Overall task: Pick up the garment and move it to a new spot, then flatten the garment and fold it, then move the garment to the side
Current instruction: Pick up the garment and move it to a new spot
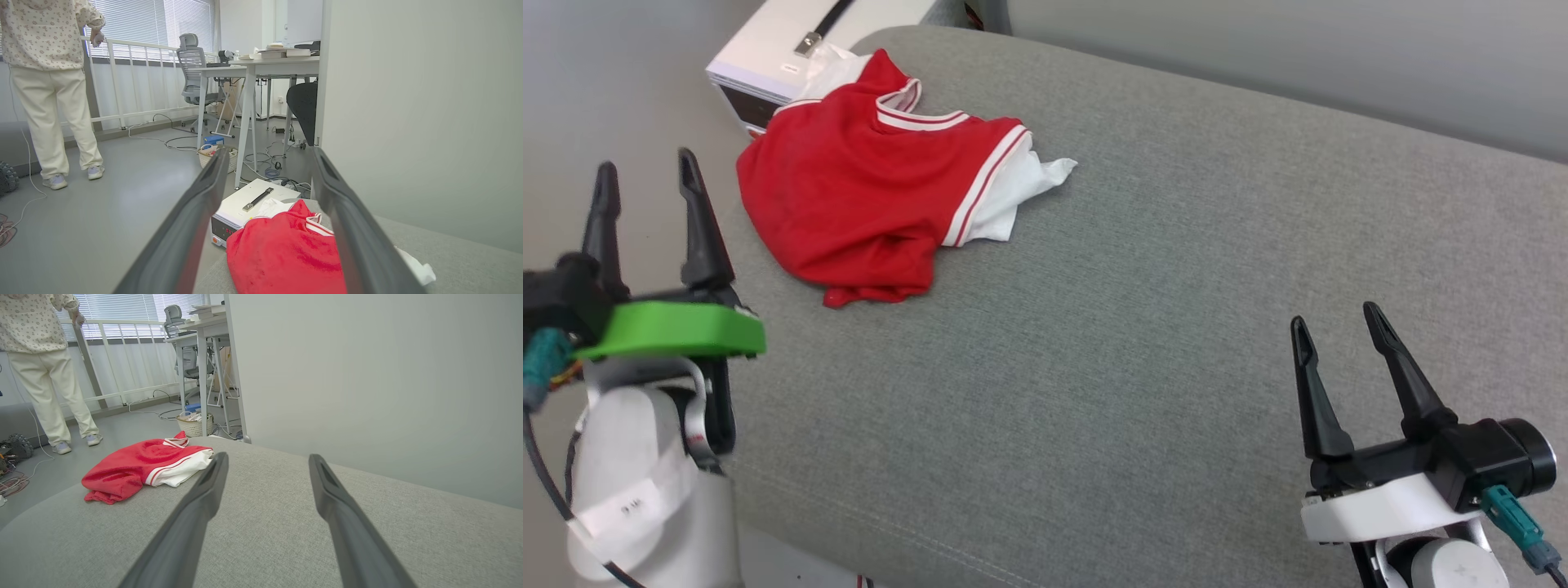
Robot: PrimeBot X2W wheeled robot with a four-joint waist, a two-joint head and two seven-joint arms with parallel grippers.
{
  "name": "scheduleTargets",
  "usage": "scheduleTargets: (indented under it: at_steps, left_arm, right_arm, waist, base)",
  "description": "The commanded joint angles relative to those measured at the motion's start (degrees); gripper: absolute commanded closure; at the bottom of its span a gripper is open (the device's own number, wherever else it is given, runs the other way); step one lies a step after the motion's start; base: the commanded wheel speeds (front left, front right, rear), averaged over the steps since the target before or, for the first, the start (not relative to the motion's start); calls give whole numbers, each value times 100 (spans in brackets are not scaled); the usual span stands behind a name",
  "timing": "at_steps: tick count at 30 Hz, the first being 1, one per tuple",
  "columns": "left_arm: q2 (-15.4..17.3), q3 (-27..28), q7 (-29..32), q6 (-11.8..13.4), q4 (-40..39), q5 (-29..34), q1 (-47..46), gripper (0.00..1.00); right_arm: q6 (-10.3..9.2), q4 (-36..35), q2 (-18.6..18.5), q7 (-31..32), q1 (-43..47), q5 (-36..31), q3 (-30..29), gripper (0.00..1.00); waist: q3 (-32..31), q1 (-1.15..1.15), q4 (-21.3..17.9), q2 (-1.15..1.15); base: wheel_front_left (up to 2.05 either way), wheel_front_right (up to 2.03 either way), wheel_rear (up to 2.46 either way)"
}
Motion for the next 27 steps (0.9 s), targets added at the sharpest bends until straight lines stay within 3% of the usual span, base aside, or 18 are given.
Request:
scheduleTargets:
  at_steps: [1,8,11,21,27]
  left_arm:
    - [75,39,-32,-101,128,-109,-294,0]
    - [790,-237,52,-320,1434,-698,-1701,0]
    - [1144,-687,582,-328,1928,-1191,-2258,0]
    - [2052,-2017,3593,-331,2898,-3471,-3290,0]
    - [2483,-2727,4857,-331,2976,-4121,-3394,0]
  right_arm:
    - [-5,-62,-12,-26,-108,-62,16,0]
    - [-5,-225,-102,-26,-437,-183,59,0]
    - [-5,-266,-173,-26,-586,-196,80,0]
    - [-5,-394,-312,-26,-940,-212,142,0]
    - [-5,-452,-372,-26,-1005,-245,136,0]
  waist:
    - [469,0,-403,0]
    - [1175,0,-719,0]
    - [1457,0,-815,0]
    - [1993,0,-1080,0]
    - [2214,0,-1212,0]
  base:
    - [0,0,0]
    - [0,0,0]
    - [0,0,0]
    - [0,0,0]
    - [0,0,0]
